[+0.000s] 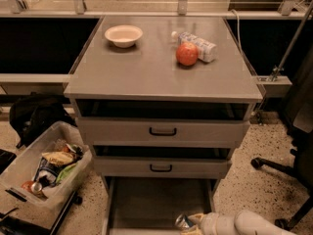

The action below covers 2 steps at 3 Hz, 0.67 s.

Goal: Place redbull can into bottom drawer

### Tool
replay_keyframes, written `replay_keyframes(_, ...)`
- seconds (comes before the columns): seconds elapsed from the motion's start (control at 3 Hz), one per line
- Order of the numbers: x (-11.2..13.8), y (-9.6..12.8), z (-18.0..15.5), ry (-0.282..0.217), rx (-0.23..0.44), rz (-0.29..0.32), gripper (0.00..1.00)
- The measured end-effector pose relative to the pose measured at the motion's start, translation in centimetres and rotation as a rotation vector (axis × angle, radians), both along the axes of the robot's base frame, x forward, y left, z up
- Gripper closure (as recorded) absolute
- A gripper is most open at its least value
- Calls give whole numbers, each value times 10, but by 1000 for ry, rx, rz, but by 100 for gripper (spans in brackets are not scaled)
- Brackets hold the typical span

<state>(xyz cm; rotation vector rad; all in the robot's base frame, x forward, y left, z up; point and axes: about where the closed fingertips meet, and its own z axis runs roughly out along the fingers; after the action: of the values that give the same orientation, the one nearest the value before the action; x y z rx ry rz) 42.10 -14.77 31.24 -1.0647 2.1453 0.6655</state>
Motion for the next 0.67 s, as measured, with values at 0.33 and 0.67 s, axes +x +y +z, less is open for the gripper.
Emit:
replay_keyframes(0.33, 21, 14, -28, -24, 23, 20, 100)
replay_keyframes(0.67, 59, 32, -67, -62, 43, 35, 100)
